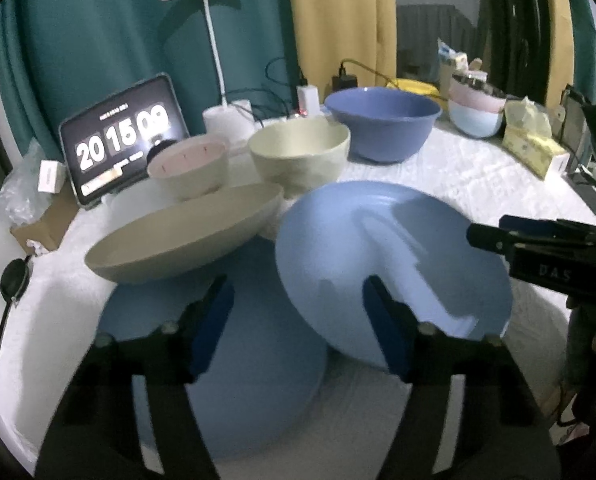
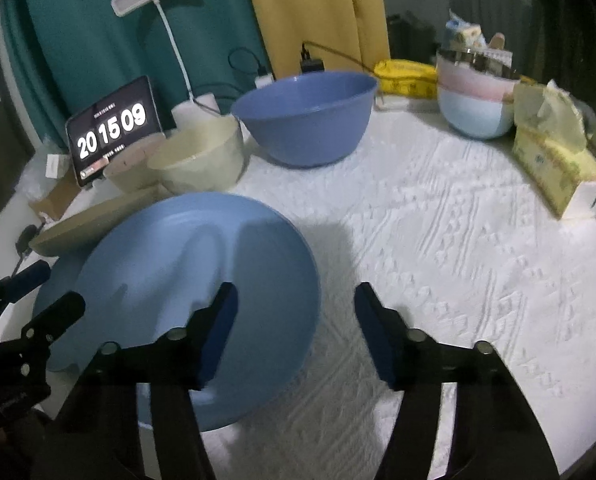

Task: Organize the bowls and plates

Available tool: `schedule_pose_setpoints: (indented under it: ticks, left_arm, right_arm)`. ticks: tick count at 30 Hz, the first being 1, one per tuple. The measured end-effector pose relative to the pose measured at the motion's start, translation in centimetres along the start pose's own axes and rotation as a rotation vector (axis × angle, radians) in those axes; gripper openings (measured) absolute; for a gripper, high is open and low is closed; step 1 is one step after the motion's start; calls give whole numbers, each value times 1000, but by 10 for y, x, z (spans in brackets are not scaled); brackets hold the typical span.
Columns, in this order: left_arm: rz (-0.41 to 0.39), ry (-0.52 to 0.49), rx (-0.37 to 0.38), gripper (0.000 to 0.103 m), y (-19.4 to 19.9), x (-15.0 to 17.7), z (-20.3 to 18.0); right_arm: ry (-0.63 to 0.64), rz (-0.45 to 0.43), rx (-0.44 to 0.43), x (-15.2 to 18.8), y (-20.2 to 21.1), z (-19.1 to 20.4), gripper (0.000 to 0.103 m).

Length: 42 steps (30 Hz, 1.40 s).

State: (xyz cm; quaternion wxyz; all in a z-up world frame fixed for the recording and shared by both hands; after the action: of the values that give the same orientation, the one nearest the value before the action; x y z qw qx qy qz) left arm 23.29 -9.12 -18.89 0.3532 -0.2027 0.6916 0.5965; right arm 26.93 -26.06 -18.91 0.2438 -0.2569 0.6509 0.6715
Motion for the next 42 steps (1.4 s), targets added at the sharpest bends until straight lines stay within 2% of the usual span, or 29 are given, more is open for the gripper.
schedule_pose_setpoints:
  ticks: [3, 7, 9, 11, 16, 19, 33, 42]
  left_arm:
    - [19, 0, 0, 57, -7, 1, 0]
    - [32, -4, 1, 55, -13, 0, -2]
    - [40, -7, 1, 50, -16, -1, -4]
    - [50, -9, 5, 46, -19, 0, -5]
    - [59, -4, 3, 40, -21, 0, -5]
    - [63, 0, 1, 37, -22, -1, -5]
    - [74, -56, 41, 37, -29, -7, -34]
    - [116, -64, 91, 37, -48, -7, -56]
  right_arm:
    - [-1, 25, -5, 3, -9, 0, 55]
    - [3, 59, -21, 6, -18, -1, 53]
    - [7, 72, -22, 7, -22, 0, 41]
    - [14, 82, -31, 7, -24, 1, 34]
    - [27, 94, -48, 7, -25, 3, 30]
    - [10, 101, -46, 7, -25, -2, 20]
    - [-36, 60, -25, -4, -13, -33, 20]
    - [-64, 47, 19, -6, -9, -60, 20]
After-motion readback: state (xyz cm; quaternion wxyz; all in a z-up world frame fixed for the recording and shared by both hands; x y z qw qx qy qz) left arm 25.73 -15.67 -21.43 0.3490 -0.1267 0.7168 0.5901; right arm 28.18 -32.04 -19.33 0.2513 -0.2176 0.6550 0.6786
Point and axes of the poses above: each gripper's, at about its wrist camera, not at the fingertips, and y roughly against the way its jaws point, z to its left, x to its underside, the point moved 6 cm from there along -y, roughly the way its jaws point, and after that the axes turned 12 degrees about x, right-handed, at the moved point
